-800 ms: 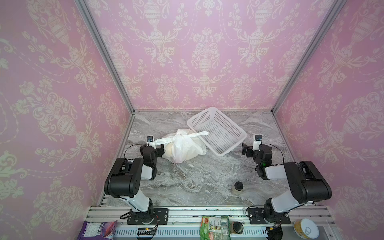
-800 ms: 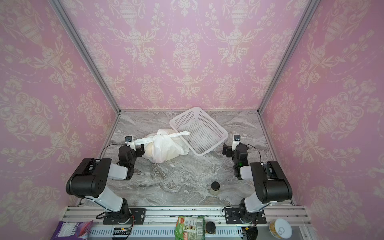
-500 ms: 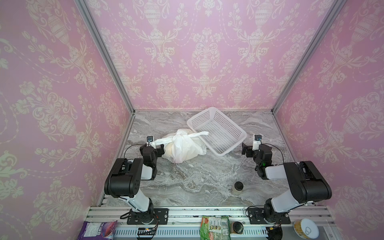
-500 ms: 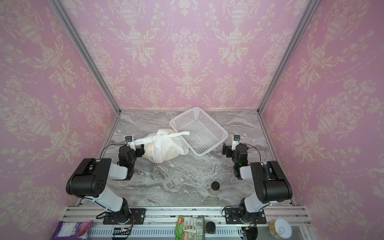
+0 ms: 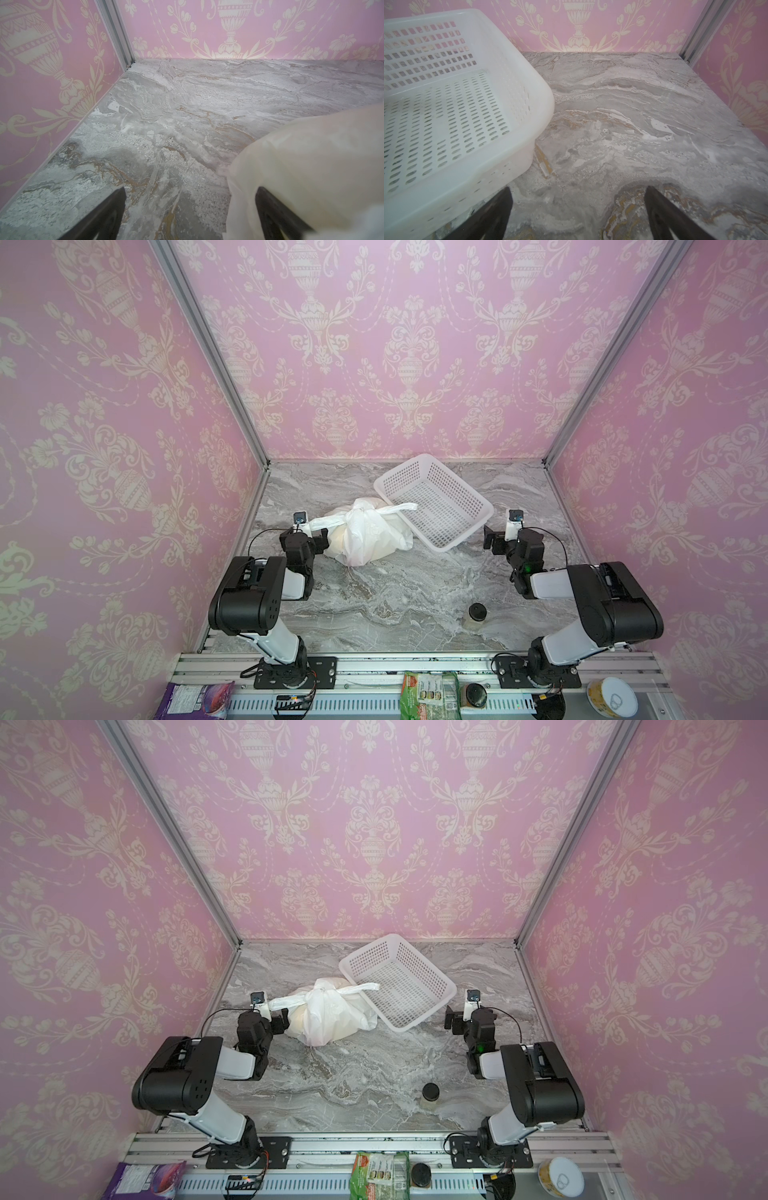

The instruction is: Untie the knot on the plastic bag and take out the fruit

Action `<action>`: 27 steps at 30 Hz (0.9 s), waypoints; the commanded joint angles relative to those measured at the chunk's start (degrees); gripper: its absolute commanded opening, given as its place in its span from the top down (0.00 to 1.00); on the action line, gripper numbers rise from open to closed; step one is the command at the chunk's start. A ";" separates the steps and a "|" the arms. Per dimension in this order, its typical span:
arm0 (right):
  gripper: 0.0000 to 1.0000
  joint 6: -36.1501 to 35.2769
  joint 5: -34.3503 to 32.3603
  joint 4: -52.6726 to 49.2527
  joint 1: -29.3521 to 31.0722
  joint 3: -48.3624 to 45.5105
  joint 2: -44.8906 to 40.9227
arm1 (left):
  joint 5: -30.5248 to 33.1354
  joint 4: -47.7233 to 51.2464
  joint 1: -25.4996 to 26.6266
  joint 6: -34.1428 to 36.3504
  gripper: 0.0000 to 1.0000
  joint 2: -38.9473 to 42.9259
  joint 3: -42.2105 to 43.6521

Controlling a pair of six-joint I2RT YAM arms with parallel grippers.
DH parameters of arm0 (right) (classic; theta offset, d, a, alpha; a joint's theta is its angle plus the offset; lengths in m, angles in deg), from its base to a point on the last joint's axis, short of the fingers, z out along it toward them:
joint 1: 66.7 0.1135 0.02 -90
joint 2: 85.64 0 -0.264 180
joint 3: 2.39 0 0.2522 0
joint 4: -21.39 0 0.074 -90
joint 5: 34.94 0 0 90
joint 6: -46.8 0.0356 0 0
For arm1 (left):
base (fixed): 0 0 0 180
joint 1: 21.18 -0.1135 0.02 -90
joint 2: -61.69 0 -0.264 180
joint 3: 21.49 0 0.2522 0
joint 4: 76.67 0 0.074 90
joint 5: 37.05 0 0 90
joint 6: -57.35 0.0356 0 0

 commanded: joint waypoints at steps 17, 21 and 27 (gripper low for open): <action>0.00 32.07 -15.68 -53.99 -1.26 9.55 -45.24 | 0.48 46.39 4.63 -22.29 0.01 55.87 -1.32; 0.00 33.37 -2.47 -63.76 -3.01 12.28 -50.99 | 1.17 65.53 3.75 -31.64 0.01 63.25 -8.52; 0.00 35.32 8.05 -58.14 -4.42 7.68 -58.51 | 3.25 74.23 3.39 -31.92 0.01 67.05 -9.61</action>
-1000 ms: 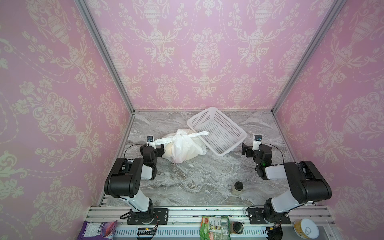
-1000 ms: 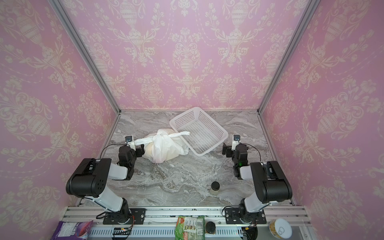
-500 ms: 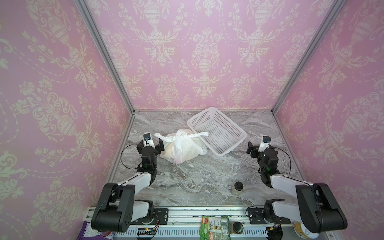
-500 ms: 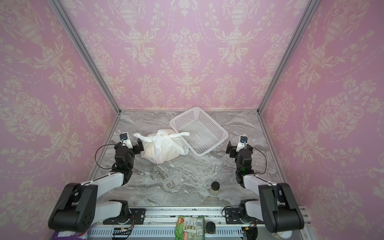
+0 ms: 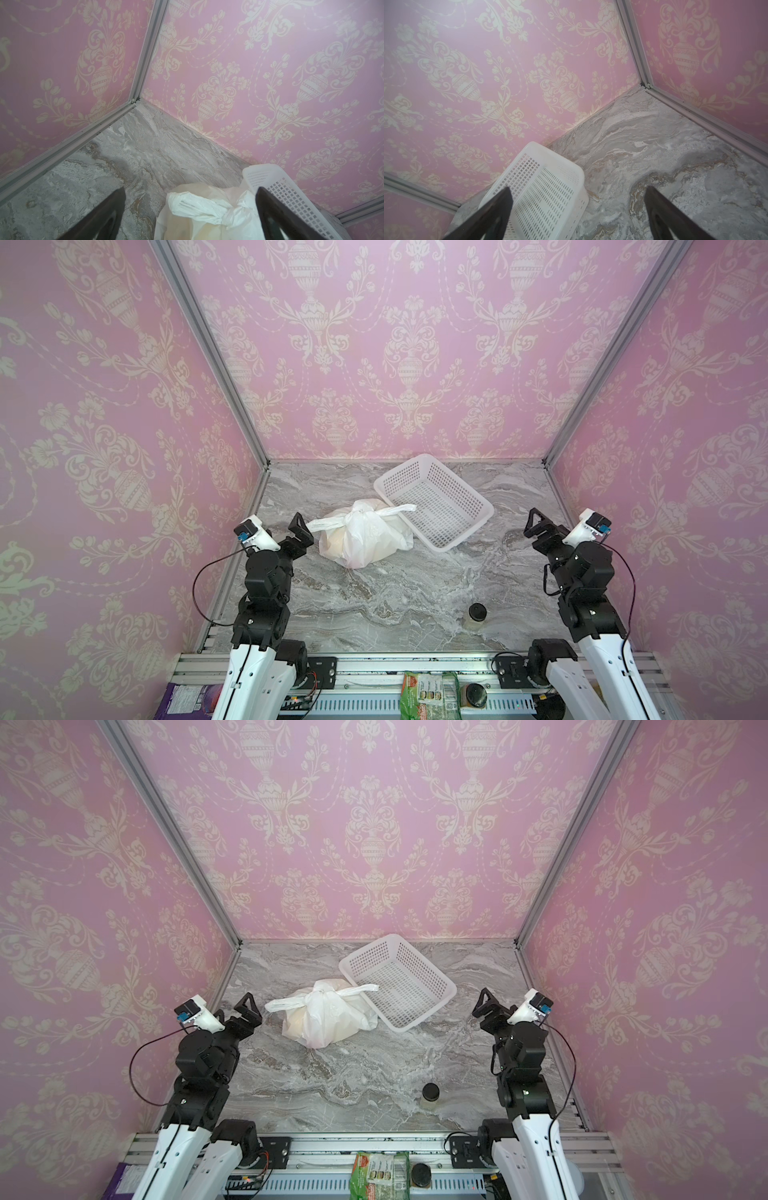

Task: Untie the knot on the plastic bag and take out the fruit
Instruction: 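Raise both arms and reach the right gripper toward the bag's knotted handles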

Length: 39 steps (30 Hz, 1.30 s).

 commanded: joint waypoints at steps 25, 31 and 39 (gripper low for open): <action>0.05 -19.82 -11.70 -4.29 57.14 32.93 52.78 | 0.52 -9.02 -0.52 -1.19 0.02 -8.08 17.99; 0.02 -18.88 -11.04 -7.65 58.73 45.43 64.64 | 0.16 -9.47 -0.52 -1.14 0.04 -8.78 17.95; 0.09 -17.79 -11.18 -15.46 55.92 65.41 79.84 | 0.24 -9.70 -0.52 -1.12 0.07 -11.09 17.15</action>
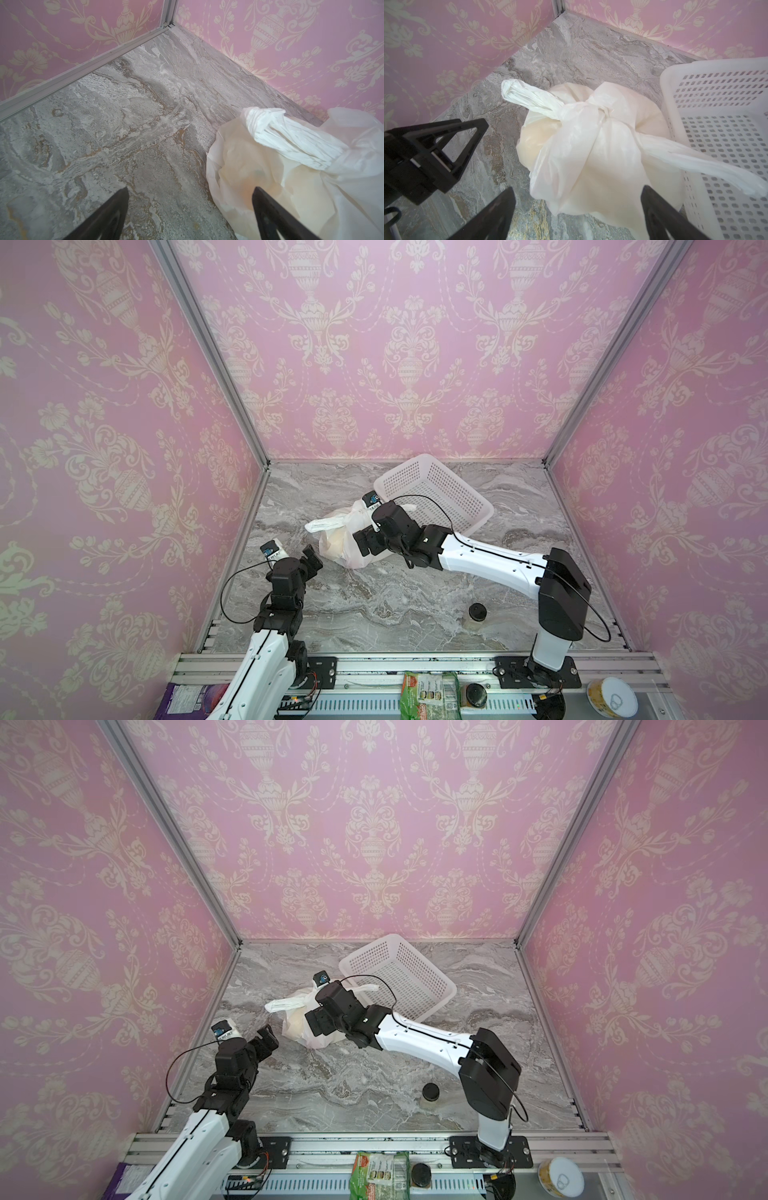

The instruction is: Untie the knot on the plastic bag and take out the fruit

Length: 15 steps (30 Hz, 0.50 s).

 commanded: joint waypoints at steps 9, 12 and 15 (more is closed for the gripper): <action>0.25 1.46 -1.41 -10.55 -2.36 16.60 15.52 | -1.03 -1.21 -0.20 0.34 0.08 -2.43 -0.66; 0.55 1.72 -1.26 -10.49 -2.39 16.16 15.74 | -1.08 -1.25 -0.19 0.35 0.08 -2.57 -0.58; 0.86 2.29 -2.10 -8.34 -2.36 12.19 13.06 | -1.15 -1.30 -0.19 0.35 0.09 -2.68 -0.67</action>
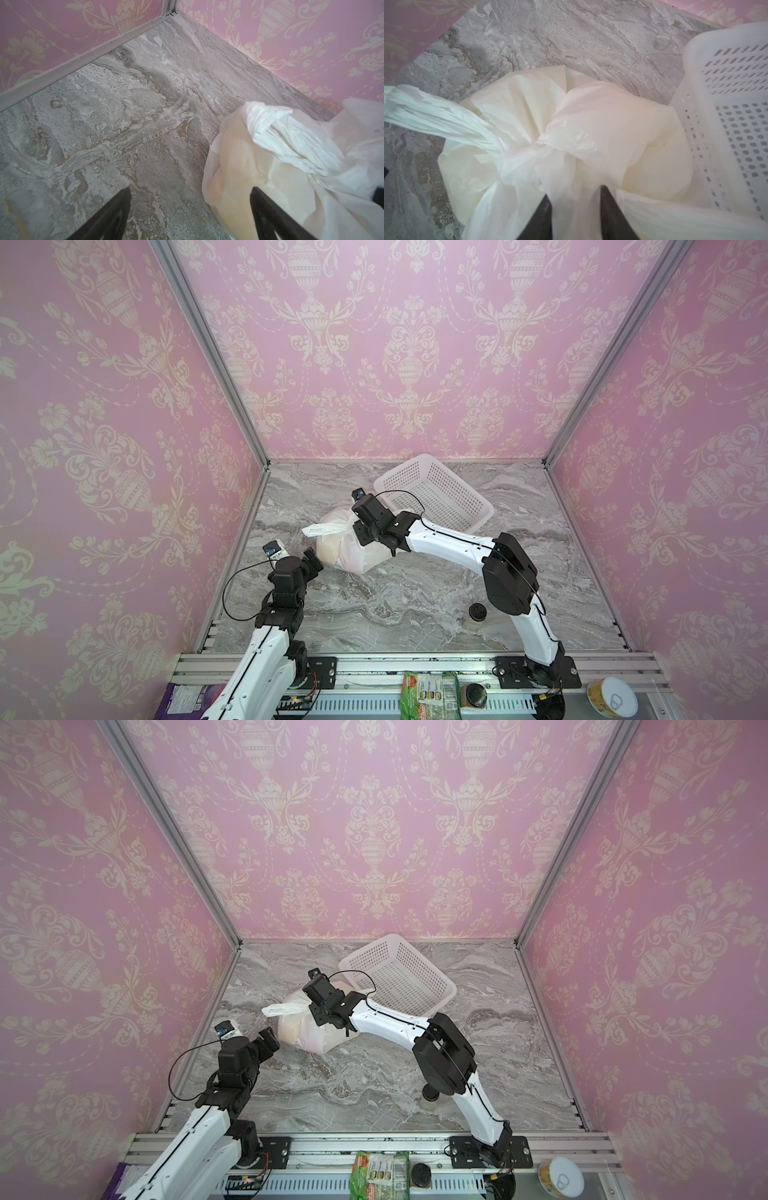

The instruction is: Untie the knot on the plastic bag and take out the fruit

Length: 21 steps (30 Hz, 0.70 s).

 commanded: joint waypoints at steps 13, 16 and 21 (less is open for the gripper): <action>1.00 -0.12 0.92 36.66 0.33 -48.60 -28.98 | -15.10 24.95 -0.20 -4.40 0.15 10.47 -21.18; 1.00 -0.60 4.31 44.51 0.49 -53.77 -30.35 | -22.45 23.35 0.11 -7.88 0.21 8.50 -22.51; 1.00 -0.87 7.02 49.62 1.41 -56.44 -30.38 | -33.05 21.38 5.16 -8.84 0.28 -4.11 -23.95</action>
